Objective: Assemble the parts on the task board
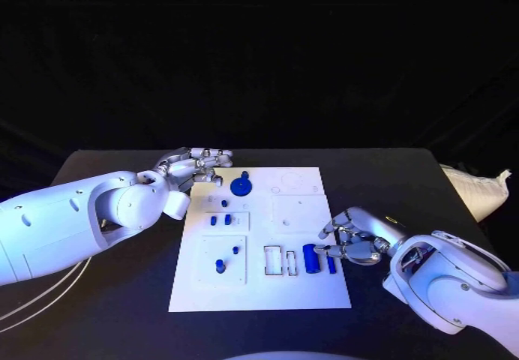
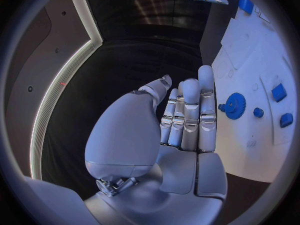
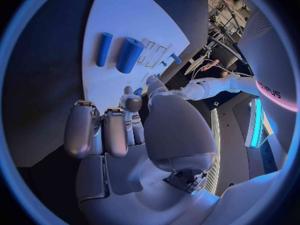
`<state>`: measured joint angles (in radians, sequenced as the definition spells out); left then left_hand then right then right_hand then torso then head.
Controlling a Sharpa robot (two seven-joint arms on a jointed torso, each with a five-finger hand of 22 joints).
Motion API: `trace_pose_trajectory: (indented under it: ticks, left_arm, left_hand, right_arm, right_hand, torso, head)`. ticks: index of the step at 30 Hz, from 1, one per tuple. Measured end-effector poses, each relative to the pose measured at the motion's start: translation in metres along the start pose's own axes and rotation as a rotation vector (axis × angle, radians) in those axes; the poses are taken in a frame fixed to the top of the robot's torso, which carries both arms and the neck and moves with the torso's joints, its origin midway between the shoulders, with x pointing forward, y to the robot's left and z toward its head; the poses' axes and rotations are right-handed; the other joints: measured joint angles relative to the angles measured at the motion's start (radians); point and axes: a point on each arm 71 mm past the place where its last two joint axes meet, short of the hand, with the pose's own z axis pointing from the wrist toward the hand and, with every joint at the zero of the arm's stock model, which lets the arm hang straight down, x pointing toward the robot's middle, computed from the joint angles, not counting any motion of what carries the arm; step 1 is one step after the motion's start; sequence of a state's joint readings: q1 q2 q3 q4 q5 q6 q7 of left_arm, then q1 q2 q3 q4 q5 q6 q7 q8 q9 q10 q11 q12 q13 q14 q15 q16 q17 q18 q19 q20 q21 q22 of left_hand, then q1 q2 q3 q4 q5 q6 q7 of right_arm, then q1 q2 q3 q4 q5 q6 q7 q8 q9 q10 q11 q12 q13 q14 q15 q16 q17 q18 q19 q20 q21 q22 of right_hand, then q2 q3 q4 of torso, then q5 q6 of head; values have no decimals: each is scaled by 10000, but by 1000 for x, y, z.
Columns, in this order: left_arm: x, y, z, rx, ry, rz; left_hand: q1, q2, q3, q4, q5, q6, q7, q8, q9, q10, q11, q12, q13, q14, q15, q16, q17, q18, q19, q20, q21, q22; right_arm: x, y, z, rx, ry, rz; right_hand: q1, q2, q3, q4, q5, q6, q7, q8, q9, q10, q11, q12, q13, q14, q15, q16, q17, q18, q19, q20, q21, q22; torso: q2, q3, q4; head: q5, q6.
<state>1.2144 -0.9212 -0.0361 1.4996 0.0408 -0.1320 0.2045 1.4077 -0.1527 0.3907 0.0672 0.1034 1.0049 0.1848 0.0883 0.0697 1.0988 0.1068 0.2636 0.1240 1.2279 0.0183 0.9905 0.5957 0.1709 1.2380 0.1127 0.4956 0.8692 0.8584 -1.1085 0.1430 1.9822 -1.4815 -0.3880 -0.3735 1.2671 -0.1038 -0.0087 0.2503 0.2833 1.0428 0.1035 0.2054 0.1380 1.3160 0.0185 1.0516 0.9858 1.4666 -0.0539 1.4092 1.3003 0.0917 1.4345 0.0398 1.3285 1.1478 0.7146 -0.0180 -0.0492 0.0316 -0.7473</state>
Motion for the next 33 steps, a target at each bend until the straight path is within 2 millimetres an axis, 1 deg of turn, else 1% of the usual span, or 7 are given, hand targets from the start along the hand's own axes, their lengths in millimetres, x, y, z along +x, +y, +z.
trace_pose_trajectory:
  ticks: [3, 5, 8, 17, 21, 28, 33]
  left_arm:
    - [0, 1, 0, -17, 6, -4]
    - [0, 1, 0, -19, 15, -6]
    - [0, 2, 0, -35, 28, -12]
    - [0, 3, 0, -52, 68, -23]
    - [1, 3, 0, -52, 86, -26]
    - [1, 3, 0, -54, 98, -27]
    - [1, 3, 0, -55, 102, -27]
  left_hand:
    - [0, 0, -28, -28, 0, 0, 0, 0, 0, -28, 28, 0, -1, -34, 34, -39, -38, 0, 0, 0, 0, 0]
    - [-18, -18, -28, -28, 0, 0, 0, 0, 0, -36, 36, 0, 3, -34, 34, -39, -55, 0, 0, 0, 0, 0]
    - [-32, -32, -28, -28, 0, 0, 0, 0, 0, -37, 37, 0, 9, -34, 34, -39, -56, 0, 0, 0, 0, 1]
    - [-42, -42, -28, -28, 0, 0, 0, 0, 0, -73, 1, 0, 8, -34, 34, -39, -77, 0, 0, 0, 0, -8]
    - [-42, -42, -28, -28, 0, 0, 0, 0, 0, -73, 1, 0, 7, -34, 34, -39, -77, -1, 0, 0, 0, -8]
    - [-41, -42, -28, -28, 0, 0, 0, 0, 0, -73, 1, 0, 7, -34, 34, -39, -76, 0, 0, 0, 0, -8]
    - [-41, -41, -28, -28, 0, -36, 36, 0, 0, -72, 0, 69, 6, -34, 35, -39, -106, 0, 0, 0, 0, -8]
  right_arm:
    - [1, 1, -1, 178, -49, -364]
    - [1, 1, -1, 300, -68, -584]
    - [3, 2, 1, 512, -60, -921]
    - [11, 5, 6, 827, 95, -1501]
    - [16, 7, 9, 859, 216, -1617]
    - [28, 9, 12, 896, 568, -1774]
    - [34, 11, 14, 892, 774, -1903]
  right_hand:
    - [-13, 9, -366, 276, 33, -52, -53, 117, 93, 137, -2, 645, 766, 0, 0, 165, 78, 1, 33, 33, 0, 85]
    - [-81, -59, -644, 371, 34, -142, -36, 257, 167, 201, 4, 1024, 1221, 0, 0, 246, 78, 1, 33, 33, 0, 108]
    - [-132, -2, -825, 408, 33, -157, -22, 342, 242, 202, 4, 1242, 1499, 0, 0, 248, 78, 1, 33, 33, 39, 108]
    - [-236, 103, -954, 401, 33, -204, -46, 497, 333, 243, -26, 1446, 1808, 0, 0, 298, 77, 2, 32, 33, 82, 196]
    - [-350, 216, -1058, 422, 62, -217, -59, 574, 389, 273, 5, 1558, 1941, 0, 1, 336, 76, 2, 32, 33, 117, 245]
    - [-460, 327, -1158, 439, 73, -274, -48, 652, 447, 308, -30, 1673, 2130, 0, 1, 394, 76, 3, 32, 33, 116, 291]
    - [-512, 378, -1197, 422, 72, -274, -48, 719, 477, 342, 4, 1738, 2199, 0, 1, 400, 75, 2, 32, 33, 156, 331]
  torso:
    - [-3, 18, -25]
    - [-3, 22, -27]
    - [-10, 20, -26]
    - [-13, -6, -2]
    - [-12, -17, 9]
    - [-13, -24, 28]
    - [-13, -30, 40]
  head:
    - [3, -35]
    - [3, -37]
    - [-9, -52]
    - [-41, -127]
    - [-35, -155]
    - [-9, -124]
    - [8, -155]
